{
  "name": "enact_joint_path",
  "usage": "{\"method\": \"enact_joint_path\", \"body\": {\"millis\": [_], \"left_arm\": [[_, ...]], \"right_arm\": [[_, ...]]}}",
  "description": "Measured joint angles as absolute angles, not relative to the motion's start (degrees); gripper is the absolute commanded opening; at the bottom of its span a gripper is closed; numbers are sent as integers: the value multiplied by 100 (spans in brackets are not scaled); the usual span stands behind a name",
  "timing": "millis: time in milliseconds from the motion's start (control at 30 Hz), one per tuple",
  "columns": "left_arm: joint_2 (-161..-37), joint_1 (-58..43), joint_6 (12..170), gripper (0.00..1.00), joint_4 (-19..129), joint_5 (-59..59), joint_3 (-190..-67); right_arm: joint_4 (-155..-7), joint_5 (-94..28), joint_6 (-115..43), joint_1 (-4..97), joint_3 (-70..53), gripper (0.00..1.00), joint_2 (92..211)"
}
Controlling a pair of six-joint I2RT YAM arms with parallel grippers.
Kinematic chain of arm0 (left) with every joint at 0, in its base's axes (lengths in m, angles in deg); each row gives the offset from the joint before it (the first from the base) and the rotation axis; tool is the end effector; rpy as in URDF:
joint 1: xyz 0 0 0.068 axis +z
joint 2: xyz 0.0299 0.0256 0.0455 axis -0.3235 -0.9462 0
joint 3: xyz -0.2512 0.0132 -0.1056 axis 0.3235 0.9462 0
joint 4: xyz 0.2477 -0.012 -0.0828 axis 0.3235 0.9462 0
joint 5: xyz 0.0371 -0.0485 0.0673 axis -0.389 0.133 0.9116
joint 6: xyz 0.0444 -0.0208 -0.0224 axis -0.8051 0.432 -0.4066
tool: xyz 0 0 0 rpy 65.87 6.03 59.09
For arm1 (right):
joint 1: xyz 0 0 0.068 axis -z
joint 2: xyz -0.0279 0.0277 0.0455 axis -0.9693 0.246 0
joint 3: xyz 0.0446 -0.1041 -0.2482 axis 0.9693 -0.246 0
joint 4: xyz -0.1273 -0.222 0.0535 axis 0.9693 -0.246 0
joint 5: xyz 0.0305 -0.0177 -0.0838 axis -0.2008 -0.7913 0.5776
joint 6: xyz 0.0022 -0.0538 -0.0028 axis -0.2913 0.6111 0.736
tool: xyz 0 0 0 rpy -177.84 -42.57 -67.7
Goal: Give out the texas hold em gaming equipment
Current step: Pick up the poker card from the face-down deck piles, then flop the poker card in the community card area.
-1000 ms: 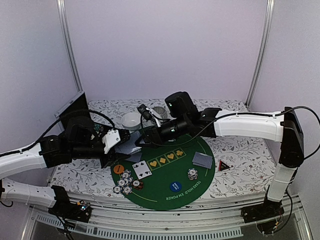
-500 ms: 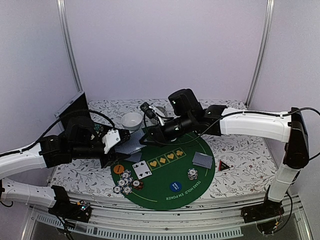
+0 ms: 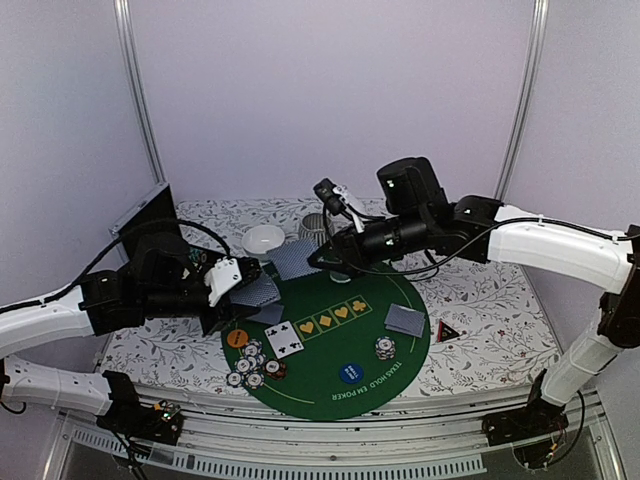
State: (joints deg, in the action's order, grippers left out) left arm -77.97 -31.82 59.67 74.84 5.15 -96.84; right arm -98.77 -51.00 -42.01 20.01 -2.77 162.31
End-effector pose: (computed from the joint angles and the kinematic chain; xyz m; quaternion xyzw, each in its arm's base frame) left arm 0.1325 -0.1652 0.2693 0.5161 0.7042 -0.1541 0.4626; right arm 0.1985 0.3184 0.3374 -0.4107 0.7425 0.4350 0.3014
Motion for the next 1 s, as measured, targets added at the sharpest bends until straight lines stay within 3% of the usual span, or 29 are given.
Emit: {"method": "enact_joint_path", "body": {"millis": [267, 600, 1000], "left_arm": [[-7797, -2992, 6120, 44, 7423, 998, -9684], [-7780, -2705, 6332, 44, 7303, 1380, -9684], [-7693, -2684, 6361, 44, 7263, 1369, -9684]], "right_arm": [[-10052, -3006, -3388, 2207, -790, 2, 15584], [-9136, -751, -608, 1903, -803, 2, 17455], [-8281, -510, 1912, 1136, -1160, 2, 18517]]}}
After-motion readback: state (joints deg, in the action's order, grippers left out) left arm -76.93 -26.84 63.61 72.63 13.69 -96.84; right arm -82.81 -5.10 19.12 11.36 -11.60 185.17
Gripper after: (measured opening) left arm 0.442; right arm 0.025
